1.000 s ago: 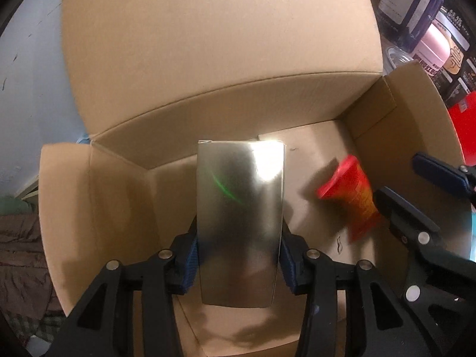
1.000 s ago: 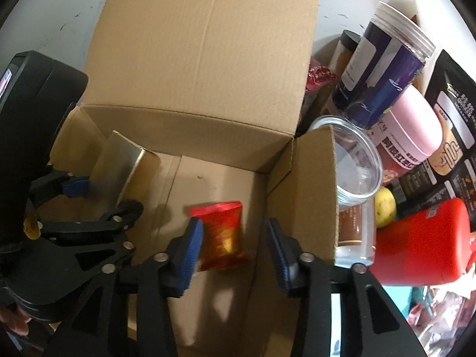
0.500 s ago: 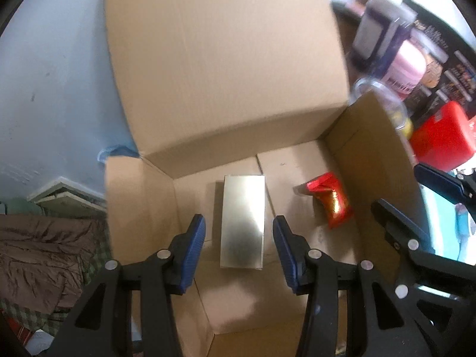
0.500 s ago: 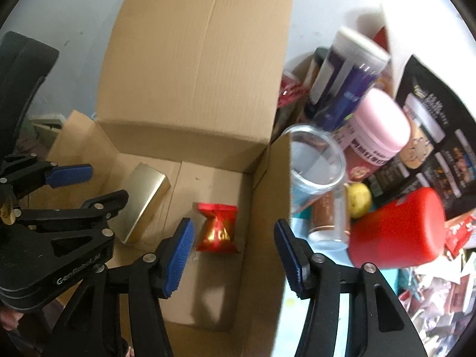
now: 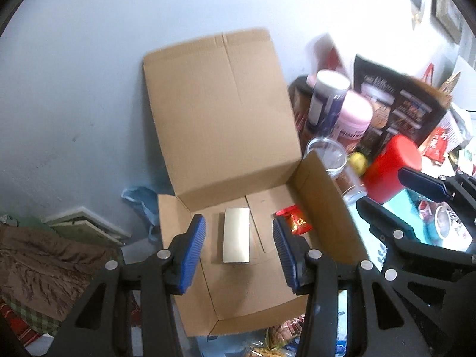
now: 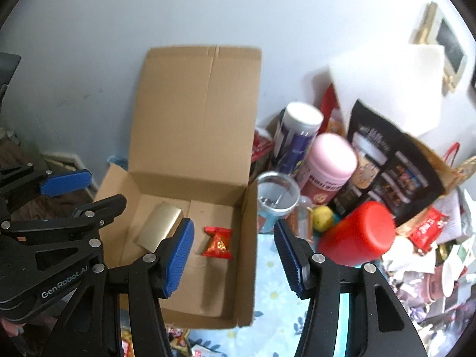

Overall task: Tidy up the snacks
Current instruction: 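Lift both tools out of the box and back toward the snacks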

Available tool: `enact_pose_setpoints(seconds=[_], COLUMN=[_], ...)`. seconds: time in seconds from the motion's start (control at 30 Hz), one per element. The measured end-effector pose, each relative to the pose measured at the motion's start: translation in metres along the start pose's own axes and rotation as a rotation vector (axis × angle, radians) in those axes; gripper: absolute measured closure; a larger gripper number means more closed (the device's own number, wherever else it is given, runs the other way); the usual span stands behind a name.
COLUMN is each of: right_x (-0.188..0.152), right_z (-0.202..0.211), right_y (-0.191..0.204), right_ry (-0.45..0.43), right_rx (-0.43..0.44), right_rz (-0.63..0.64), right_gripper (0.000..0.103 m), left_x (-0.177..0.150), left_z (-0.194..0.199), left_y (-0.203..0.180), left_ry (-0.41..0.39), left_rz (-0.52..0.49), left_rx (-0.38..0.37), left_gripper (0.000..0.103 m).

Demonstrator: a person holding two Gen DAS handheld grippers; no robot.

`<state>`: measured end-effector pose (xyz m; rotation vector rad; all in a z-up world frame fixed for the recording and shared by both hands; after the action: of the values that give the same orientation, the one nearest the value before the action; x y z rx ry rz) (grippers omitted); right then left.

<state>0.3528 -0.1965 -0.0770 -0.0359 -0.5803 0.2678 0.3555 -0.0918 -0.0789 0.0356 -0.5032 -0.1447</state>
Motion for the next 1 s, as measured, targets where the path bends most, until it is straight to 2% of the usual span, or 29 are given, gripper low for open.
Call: enact_pose_setpoints(seconds=[0.23,0.53,0.7,0.77,1.0], right_x=[-0.003,-0.025,-0.041,-0.049,-0.075], right_z=[0.052,0.107,0.135,0.147,0.175], right_y=[0.002,0.002,0.004,0.006,0.014], right_ry=[-0.061,-0.108,-0.130,-0.143,-0.159], right_rx=[-0.008,-0.012,-0.013,-0.010,0.009], right_rz=[-0.018,-0.037,-0.040,-0.045,-0.052], right_gripper=[0.047,0.046,0.045,0.041,0.036], left_x=[-0.006,-0.024,-0.039,-0.048,-0.077], left_z=[0.058,0.119,0.145,0.155,0.172], left_y=[-0.003,-0.009,-0.010,-0.011,-0.012], left_ry=[-0.101,-0.189,-0.223,-0.233,-0.232], left_rz=[-0.020,-0.034,-0.045,-0.048,-0.062], left_rx=[0.000,-0.023,-0.043,-0.050,-0.073], left_gripper=[0.056,0.056,0.056,0.056,0.056])
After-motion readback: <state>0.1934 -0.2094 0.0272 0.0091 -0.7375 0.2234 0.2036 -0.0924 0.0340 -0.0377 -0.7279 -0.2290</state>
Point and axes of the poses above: each gripper's, at about its wrist camera, not at the fingertips, and z roughly against the way its jaws point, y to its left, x to its top, the point moved 8 cm from there along -z, roughly the way its jaws point, and after that the axes turned 6 degrees about y, right-handed, at the moved point
